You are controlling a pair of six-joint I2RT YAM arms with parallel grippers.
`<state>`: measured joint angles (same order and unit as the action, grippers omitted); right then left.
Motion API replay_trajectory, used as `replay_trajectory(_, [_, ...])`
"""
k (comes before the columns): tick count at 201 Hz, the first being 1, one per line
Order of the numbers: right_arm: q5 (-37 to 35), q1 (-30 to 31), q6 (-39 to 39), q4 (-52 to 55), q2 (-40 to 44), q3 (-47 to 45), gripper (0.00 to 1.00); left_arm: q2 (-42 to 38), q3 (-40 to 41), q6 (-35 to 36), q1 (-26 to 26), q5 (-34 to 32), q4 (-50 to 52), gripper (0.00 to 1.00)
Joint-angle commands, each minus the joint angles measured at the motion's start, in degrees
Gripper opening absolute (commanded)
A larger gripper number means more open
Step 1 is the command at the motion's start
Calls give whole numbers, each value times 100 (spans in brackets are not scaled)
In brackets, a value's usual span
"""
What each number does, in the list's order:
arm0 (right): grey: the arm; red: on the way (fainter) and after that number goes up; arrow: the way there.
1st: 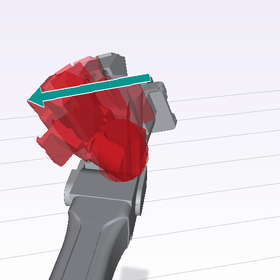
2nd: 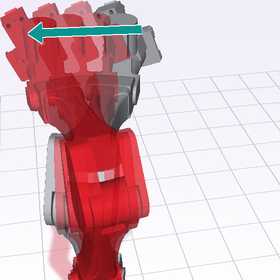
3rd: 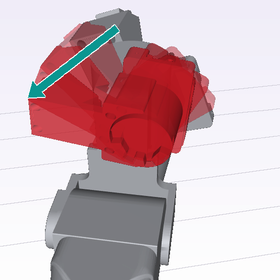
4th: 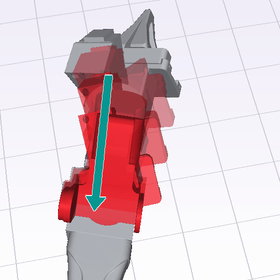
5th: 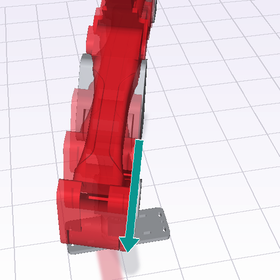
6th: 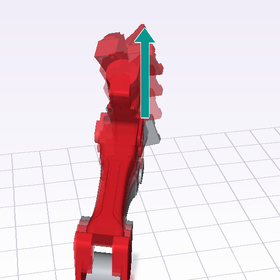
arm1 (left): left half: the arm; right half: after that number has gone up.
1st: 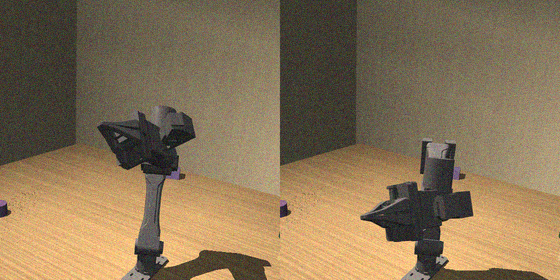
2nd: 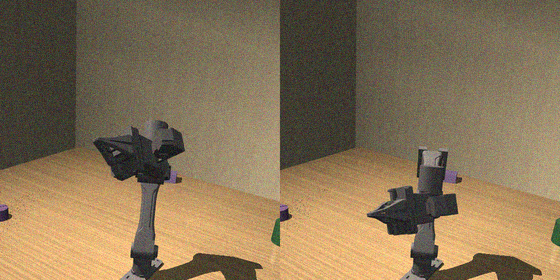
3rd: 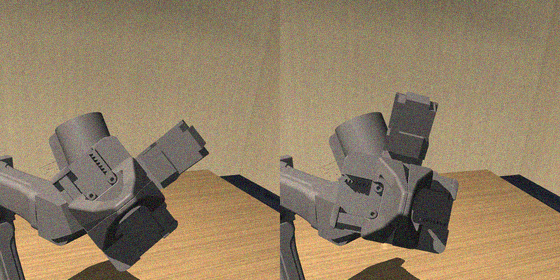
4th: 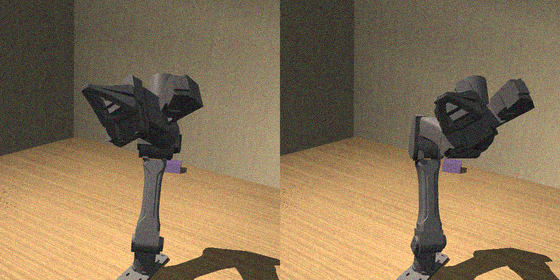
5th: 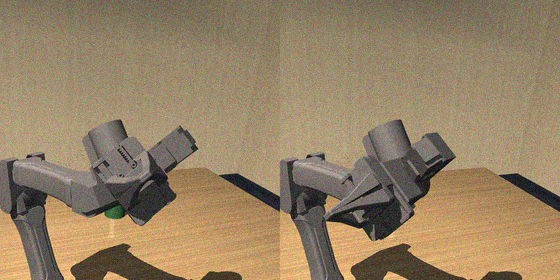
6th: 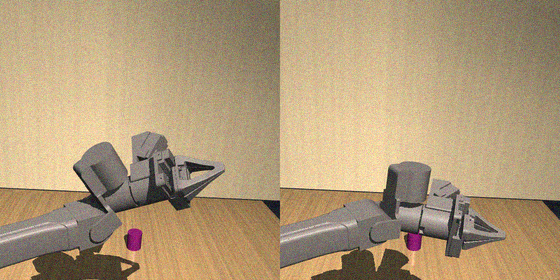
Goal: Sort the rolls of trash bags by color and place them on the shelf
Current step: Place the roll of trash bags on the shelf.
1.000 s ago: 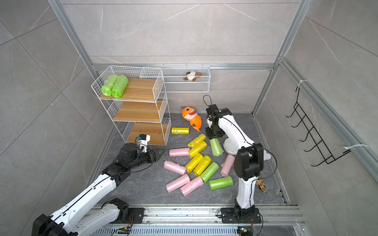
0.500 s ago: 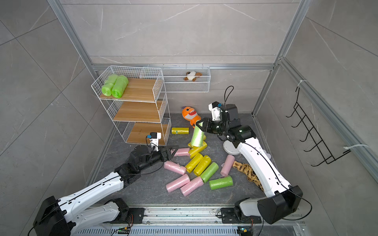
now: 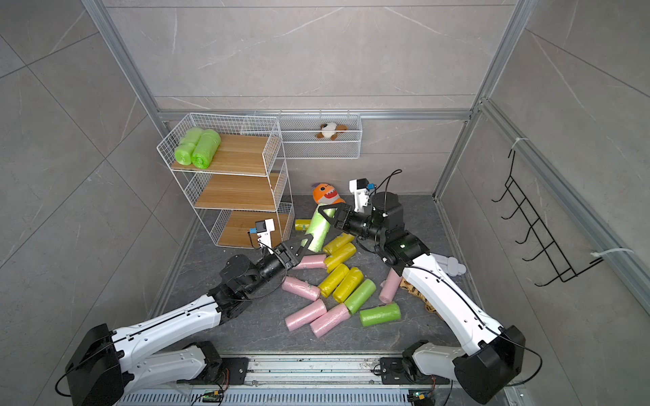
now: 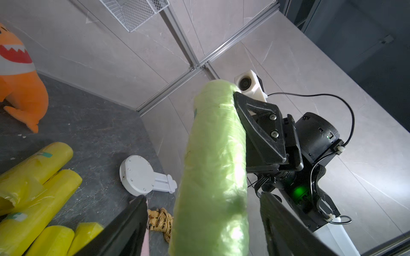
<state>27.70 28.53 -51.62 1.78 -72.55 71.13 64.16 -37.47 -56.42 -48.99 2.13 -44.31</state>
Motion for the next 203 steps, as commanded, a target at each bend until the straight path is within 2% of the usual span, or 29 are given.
replay_trajectory(1, [-11,68,-623,-981,188,-146,35,67,-171,-65,-27,-178,-587,83])
replay_trajectory(37, [-39,135,-1085,-1499,215,-295,35,260,-321,-88,-32,-28,-1067,82])
replay_trajectory(56, [-36,168,-1208,-1674,197,-337,35,357,-453,-95,-33,84,-1084,77])
replay_trajectory(72, [-52,169,-1288,-1787,180,-379,35,379,-480,-106,-31,71,-1129,69])
replay_trajectory(103, [-45,170,-1334,-1866,120,-395,35,326,-471,-61,-31,27,-1124,45])
replay_trajectory(137, [-106,167,-1258,-1794,89,-420,42,168,-450,91,-31,-43,-882,20])
replay_trajectory(151, [-149,158,-1163,-1704,109,-415,51,63,-462,224,-36,-85,-687,13])
replay_trajectory(164, [-235,169,-996,-1529,144,-365,62,-45,-483,390,-23,-139,-428,11])
replay_trajectory(178, [-346,161,-746,-1216,182,-255,77,-232,-538,643,-14,-229,-24,8])
replay_trajectory(187, [-407,154,-378,-996,205,-175,90,-376,-590,839,-5,-326,369,7])
replay_trajectory(203, [-476,152,168,-448,229,27,97,-666,-750,1209,21,-522,1180,6])
